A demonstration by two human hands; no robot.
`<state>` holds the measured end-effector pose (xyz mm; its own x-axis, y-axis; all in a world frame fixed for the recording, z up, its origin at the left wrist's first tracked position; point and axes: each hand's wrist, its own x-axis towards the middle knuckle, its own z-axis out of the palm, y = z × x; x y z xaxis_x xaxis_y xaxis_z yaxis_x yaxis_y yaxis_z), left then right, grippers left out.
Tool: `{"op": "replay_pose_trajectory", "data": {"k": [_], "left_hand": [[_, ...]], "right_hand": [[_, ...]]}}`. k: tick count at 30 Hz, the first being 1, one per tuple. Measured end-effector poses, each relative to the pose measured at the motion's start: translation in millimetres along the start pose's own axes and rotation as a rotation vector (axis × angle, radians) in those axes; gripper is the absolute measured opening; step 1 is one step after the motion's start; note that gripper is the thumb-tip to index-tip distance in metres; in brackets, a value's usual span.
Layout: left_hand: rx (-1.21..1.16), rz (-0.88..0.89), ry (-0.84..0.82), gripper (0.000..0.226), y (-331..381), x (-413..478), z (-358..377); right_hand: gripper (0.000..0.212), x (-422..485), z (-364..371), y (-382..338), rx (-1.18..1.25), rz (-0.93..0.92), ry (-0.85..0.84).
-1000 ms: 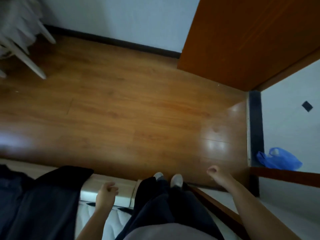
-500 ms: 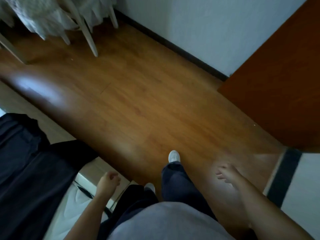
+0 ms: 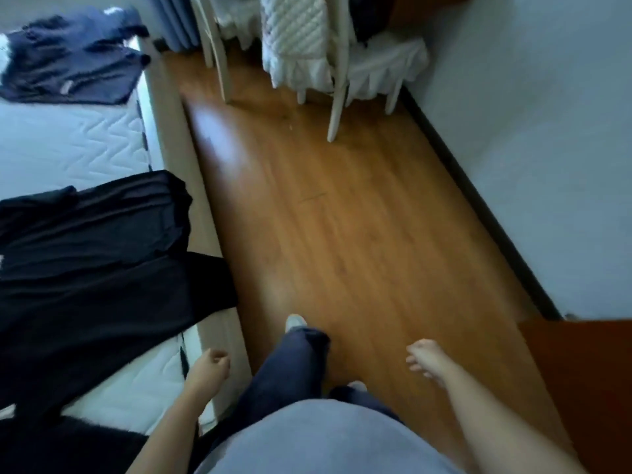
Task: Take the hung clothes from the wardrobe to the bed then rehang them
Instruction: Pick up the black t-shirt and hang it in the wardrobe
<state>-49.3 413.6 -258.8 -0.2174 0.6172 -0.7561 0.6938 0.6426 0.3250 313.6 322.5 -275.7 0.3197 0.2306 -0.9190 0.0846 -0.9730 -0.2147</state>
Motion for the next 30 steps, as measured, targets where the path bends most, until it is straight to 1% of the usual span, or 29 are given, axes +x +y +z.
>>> {"op": "replay_pose_trajectory", "data": {"k": [1, 2, 3, 4, 5, 7, 8, 11, 12, 14, 16, 19, 21, 24, 30], "left_hand": [[-0.089, -0.05, 0.001, 0.025, 2.4, 1.7, -3.6], [-0.164, -0.107, -0.002, 0.026, -1.1, -2.8, -2.6], [-0.284, -0.186, 0.03, 0.026, -5.8, 24.0, -15.0], [-0.401, -0.259, 0.044, 0.026, -2.9, 43.1, -24.1], [-0.455, -0.267, 0.046, 0.026, 4.0, 42.6, -22.6], [-0.594, -0.355, 0.049, 0.026, 18.7, 76.6, -33.8], [-0.635, -0.386, 0.034, 0.023, 30.9, 95.5, -44.8], [-0.595, -0.341, 0.028, 0.015, 84.0, 134.5, -78.5], [-0.582, -0.29, 0.02, 0.015, 103.8, 147.7, -91.7], [-0.504, -0.19, 0.007, 0.014, 139.2, 178.1, -120.1], [-0.436, -0.156, 0.02, 0.011, 173.1, 199.5, -146.9], [-0.532, -0.138, 0.057, 0.013, 217.3, 223.5, -174.6], [-0.546, -0.108, 0.078, 0.016, 242.0, 240.9, -188.7], [-0.605, -0.149, 0.15, 0.019, 279.6, 270.8, -209.0], [-0.796, -0.249, 0.337, 0.019, 344.6, 305.8, -250.3]], "right_hand": [[0.031, 2.8, 0.4, -23.8, -0.05, -0.049, -0.028], [0.025, -3.1, 0.6, -33.4, -0.029, -0.068, -0.033], [0.019, 21.6, 9.2, -81.5, -0.091, -0.107, -0.049], [0.018, 34.9, 13.7, -124.1, -0.135, -0.143, -0.051], [0.021, 35.3, 8.2, -130.8, -0.136, -0.157, -0.05], [0.022, 50.6, 8.1, -186.1, -0.186, -0.199, -0.021], [0.021, 58.7, 6.9, -214.6, -0.228, -0.178, -0.004], [0.021, 71.0, -1.0, -289.5, -0.376, -0.198, 0.021], [0.023, 72.5, -3.0, -316.0, -0.396, -0.179, 0.026], [0.027, 78.1, -5.1, -369.2, -0.432, -0.214, 0.019], [0.025, 81.0, -1.4, -420.8, -0.393, -0.251, 0.0], [0.016, 87.0, 6.8, -490.6, -0.304, -0.309, -0.036], [0.023, 104.0, 10.3, -538.1, -0.333, -0.347, -0.042], [0.03, 132.5, 18.9, -630.1, -0.411, -0.387, -0.069], [0.022, 143.9, 52.7, -808.7, -0.599, -0.54, -0.202]]}}
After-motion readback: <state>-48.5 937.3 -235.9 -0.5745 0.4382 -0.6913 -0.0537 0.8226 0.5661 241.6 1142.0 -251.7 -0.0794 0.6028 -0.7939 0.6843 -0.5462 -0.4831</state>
